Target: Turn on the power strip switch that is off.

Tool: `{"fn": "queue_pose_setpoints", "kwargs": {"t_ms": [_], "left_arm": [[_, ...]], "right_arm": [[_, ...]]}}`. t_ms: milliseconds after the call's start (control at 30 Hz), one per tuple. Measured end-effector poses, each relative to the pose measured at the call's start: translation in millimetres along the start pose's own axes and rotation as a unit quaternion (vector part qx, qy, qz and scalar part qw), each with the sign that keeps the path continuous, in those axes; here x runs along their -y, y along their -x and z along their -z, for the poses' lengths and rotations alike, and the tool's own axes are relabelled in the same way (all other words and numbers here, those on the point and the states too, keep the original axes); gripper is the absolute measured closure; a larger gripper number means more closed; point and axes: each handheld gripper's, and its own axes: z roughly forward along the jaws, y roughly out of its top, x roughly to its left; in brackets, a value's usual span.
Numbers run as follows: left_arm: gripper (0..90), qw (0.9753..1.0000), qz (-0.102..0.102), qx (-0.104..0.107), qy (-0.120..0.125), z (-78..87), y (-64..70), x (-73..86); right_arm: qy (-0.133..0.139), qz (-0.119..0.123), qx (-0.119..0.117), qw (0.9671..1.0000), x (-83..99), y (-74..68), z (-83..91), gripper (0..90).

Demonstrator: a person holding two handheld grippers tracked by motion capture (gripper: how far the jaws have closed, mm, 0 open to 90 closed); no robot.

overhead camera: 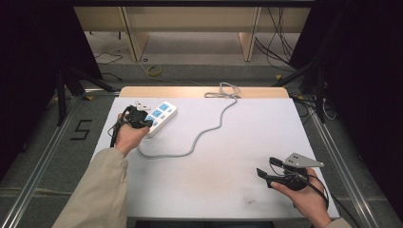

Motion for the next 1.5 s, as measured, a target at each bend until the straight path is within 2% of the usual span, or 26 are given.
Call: {"fn": "queue_pose_setpoints", "kwargs": {"t_ms": [267,367,1033,1500], "left_arm": [[89.8,0.9999,-0.006,-0.004,-0.009,-5.3,-0.8,-1.1],[89.8,1.0000,0.000,-0.002,-0.010,-7.5,-1.3,-0.9],[89.8,0.9998,0.002,-0.005,-0.019,-15.1,-4.8,-1.7],[89.8,0.9997,-0.003,-0.007,-0.023,-14.3,-5.4,-11.0]], "right_arm": [[-0.001,0.000,0.000,1.0000,0.2,0.0,0.3,31.2],[-0.001,0.001,0.000,1.0000,0.3,0.0,0.4,31.2],[-0.001,0.002,0.001,1.0000,0.6,0.4,0.9,31.2],[-0.002,0.001,0.001,1.0000,1.0,0.7,1.3,31.2]]}}
